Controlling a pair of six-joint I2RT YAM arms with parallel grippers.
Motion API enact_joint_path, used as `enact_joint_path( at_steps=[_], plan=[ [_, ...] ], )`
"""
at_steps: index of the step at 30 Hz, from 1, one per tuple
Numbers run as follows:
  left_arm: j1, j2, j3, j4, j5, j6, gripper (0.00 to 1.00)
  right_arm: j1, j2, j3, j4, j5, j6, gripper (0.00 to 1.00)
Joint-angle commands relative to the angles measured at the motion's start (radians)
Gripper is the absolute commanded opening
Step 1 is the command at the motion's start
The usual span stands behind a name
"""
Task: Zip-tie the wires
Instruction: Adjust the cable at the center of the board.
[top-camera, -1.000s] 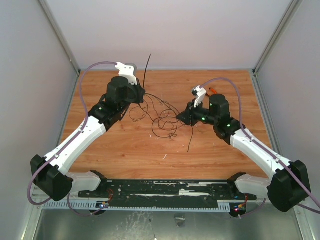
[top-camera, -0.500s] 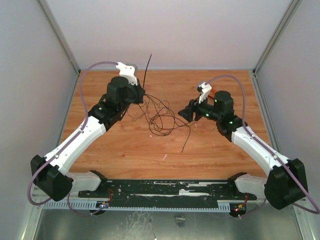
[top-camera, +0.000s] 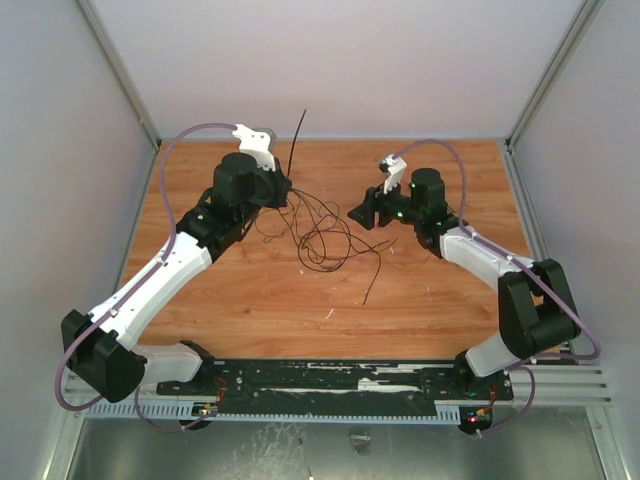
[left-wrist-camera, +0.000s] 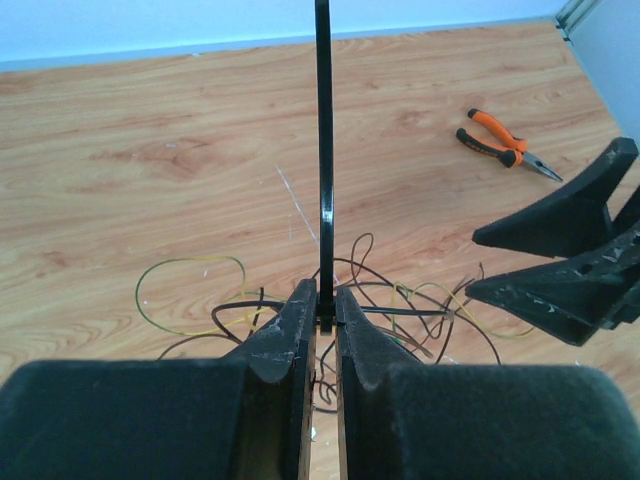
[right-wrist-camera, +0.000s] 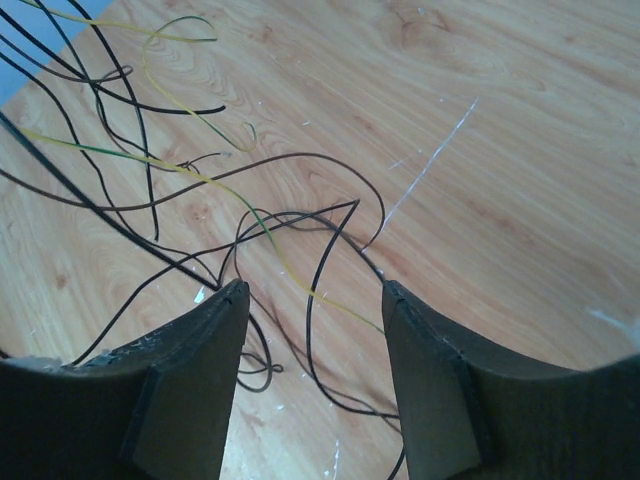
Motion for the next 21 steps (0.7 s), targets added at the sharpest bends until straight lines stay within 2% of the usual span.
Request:
enact_joint_path(
  at_steps=[1,13,21],
  plan=[
    [0.006,-0.02,0.02,0.019,0.017,0.005,0.0,0.012,0.048,0.054,0.046,-0.059,-0.063,0.58],
    [0.006,-0.024,0.02,0.018,0.02,-0.001,0.0,0.088,0.126,0.073,0.051,-0.127,-0.119,0.65],
    [0.006,-0.023,0.02,0.02,0.029,-0.007,0.0,0.127,0.203,0.13,0.108,-0.047,-0.089,0.66]
  ],
)
